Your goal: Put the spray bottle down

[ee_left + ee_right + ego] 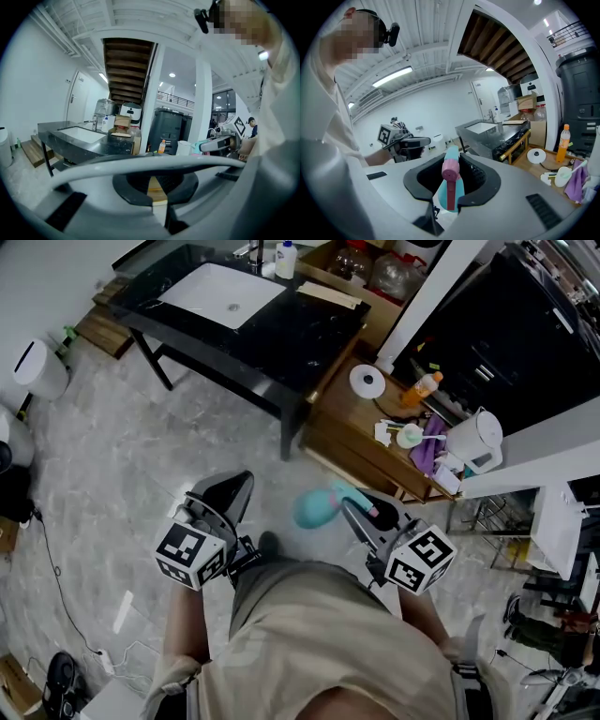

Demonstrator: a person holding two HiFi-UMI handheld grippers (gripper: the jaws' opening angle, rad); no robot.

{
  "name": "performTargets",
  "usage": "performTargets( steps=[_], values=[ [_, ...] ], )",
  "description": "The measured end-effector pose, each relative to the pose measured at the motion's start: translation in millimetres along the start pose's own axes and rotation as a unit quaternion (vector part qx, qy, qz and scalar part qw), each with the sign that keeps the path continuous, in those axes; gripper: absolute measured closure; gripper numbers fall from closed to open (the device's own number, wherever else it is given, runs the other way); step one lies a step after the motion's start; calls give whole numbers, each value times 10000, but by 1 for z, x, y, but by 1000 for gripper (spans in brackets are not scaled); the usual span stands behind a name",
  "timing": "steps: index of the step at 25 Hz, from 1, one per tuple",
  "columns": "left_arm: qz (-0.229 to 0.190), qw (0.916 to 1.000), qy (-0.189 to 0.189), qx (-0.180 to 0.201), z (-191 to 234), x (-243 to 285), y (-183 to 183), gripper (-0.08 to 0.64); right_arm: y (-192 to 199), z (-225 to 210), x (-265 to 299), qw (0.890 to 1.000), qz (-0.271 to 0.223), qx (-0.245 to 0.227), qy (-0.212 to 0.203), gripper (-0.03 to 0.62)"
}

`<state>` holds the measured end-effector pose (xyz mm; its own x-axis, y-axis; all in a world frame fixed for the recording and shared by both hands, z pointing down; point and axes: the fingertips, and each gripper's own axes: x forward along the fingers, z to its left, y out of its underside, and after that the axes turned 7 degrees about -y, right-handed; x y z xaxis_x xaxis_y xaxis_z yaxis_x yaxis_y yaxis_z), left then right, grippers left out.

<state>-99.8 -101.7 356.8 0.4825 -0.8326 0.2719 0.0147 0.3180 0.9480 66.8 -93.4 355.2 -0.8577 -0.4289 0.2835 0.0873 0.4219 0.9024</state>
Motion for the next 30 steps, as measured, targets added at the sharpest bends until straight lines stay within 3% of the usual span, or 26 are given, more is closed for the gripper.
performTargets(
  steps=[19, 30],
  values=[
    [-296, 9991, -99, -295, 80, -16, -9, 551, -62, -22, 58, 9968, -210, -643, 434, 499],
    [-395, 9976, -369, -430, 95, -7, -25, 551, -98, -61, 79, 9944, -376, -939, 310, 499]
  ],
)
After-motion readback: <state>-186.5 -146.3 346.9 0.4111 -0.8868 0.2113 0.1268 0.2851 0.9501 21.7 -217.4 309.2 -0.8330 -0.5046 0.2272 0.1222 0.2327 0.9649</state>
